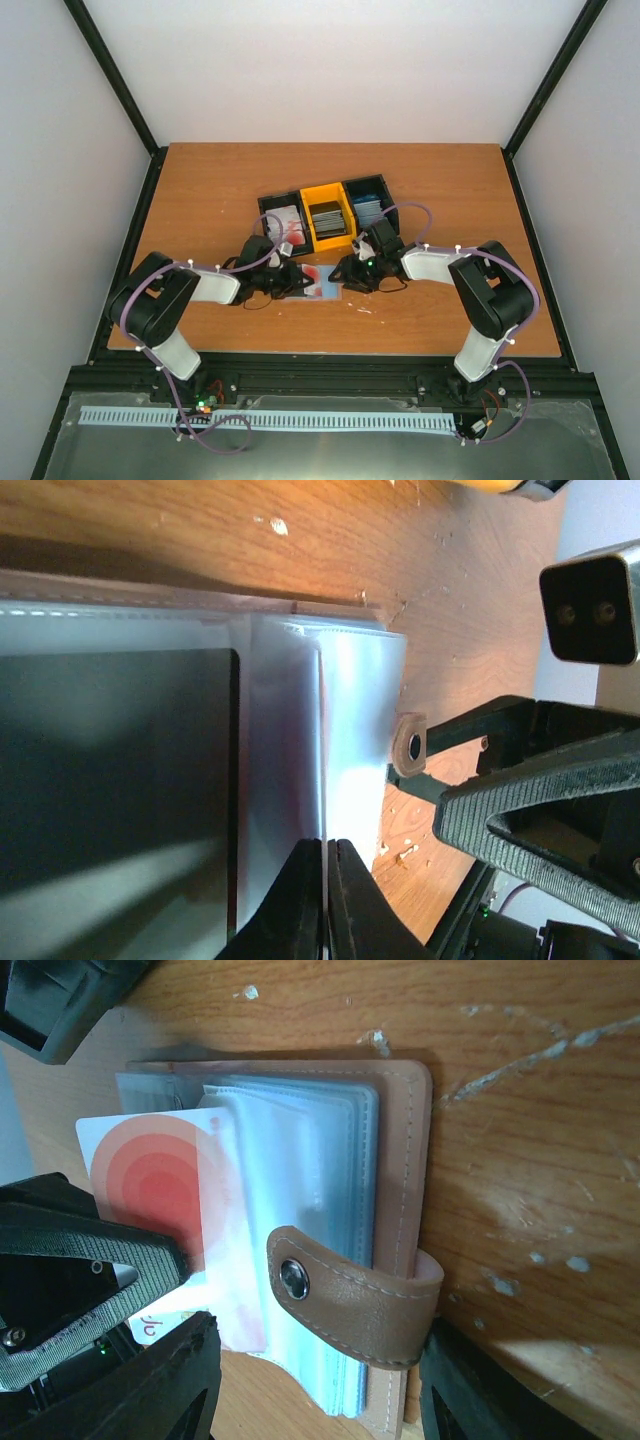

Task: Put the credit cards into the card holder
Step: Insert the credit card into the card holder.

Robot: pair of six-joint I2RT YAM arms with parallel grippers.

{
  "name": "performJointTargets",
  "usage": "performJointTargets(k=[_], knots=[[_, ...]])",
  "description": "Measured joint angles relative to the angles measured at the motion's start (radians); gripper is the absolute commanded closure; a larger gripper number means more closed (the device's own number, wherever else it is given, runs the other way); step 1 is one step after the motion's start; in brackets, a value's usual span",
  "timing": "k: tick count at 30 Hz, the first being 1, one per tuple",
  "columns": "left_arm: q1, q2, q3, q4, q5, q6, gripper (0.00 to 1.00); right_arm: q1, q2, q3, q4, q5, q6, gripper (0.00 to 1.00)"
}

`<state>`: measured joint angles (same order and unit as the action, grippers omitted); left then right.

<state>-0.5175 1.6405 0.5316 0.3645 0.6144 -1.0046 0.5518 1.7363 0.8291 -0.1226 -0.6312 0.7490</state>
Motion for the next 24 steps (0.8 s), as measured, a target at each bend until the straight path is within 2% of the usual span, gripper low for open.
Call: performJointTargets(k=[13, 16, 20, 24], knots=[[-0.001, 0.000, -0.008, -0.019, 0.049, 0.058, 0.99, 0.001, -0.002, -0.001, -0.001, 0.002, 0.000, 0.45], [-0.001, 0.029, -0.003, -0.005, 0.067, 0.055, 0.88, 0.001, -0.002, -0.001, 0.000, 0.002, 0.000, 0.45], [-0.002, 0.049, 0.006, -0.002, 0.076, 0.047, 0.61, 0.005, -0.002, -0.001, 0.000, 0.002, 0.000, 0.45], [-0.005, 0.016, 0.012, -0.033, 0.068, 0.045, 0.50, 0.008, -0.002, -0.001, 0.000, 0.002, 0.000, 0.45]])
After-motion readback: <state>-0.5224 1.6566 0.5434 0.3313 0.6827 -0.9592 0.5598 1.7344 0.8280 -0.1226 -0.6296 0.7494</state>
